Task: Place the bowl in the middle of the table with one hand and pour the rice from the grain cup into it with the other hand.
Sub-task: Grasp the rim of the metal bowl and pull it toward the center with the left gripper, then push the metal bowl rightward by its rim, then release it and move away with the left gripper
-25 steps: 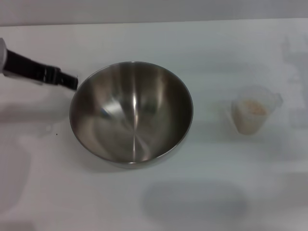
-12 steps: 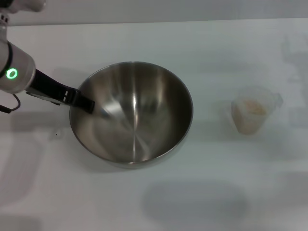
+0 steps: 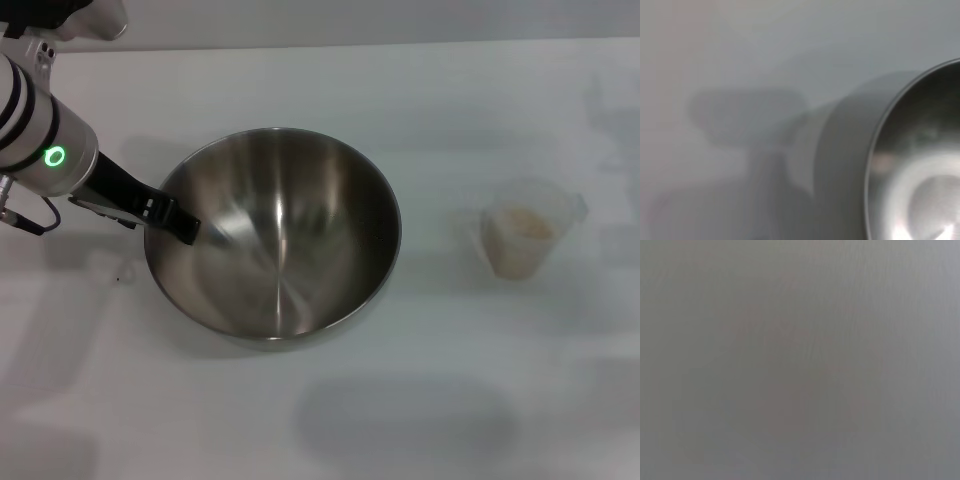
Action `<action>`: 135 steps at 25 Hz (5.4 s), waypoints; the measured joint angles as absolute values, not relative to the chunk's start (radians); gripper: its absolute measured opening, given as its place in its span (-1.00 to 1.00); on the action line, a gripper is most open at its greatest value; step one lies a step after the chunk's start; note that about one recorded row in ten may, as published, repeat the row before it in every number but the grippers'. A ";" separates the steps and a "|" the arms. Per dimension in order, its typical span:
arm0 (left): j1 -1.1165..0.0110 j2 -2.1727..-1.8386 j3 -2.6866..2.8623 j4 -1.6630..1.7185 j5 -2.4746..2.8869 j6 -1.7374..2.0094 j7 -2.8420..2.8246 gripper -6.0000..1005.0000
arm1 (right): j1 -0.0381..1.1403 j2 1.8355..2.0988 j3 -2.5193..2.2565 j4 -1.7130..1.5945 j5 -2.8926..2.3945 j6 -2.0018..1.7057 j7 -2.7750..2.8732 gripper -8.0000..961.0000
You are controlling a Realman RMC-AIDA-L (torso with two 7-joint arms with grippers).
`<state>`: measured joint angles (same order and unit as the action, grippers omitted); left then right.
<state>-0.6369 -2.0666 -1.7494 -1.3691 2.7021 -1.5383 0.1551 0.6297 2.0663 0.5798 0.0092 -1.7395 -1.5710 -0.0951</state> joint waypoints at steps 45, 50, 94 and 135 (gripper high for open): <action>-0.722 -2.063 -1.772 -1.257 2.723 -1.524 0.181 -0.83 | 0.632 2.066 0.580 0.006 -1.739 -1.580 -0.095 0.07; -0.740 -2.061 -1.846 -1.256 2.717 -1.534 0.209 -0.84 | 0.632 2.066 0.580 0.006 -1.739 -1.575 -0.095 0.07; -1.077 -2.062 -2.024 -0.789 2.622 -1.342 0.458 -0.90 | 0.632 2.066 0.580 0.006 -1.739 -1.580 -0.095 0.07; -1.084 -2.061 -1.981 -0.731 2.635 -1.252 0.450 -0.89 | 0.632 2.066 0.580 0.006 -1.739 -1.582 -0.095 0.07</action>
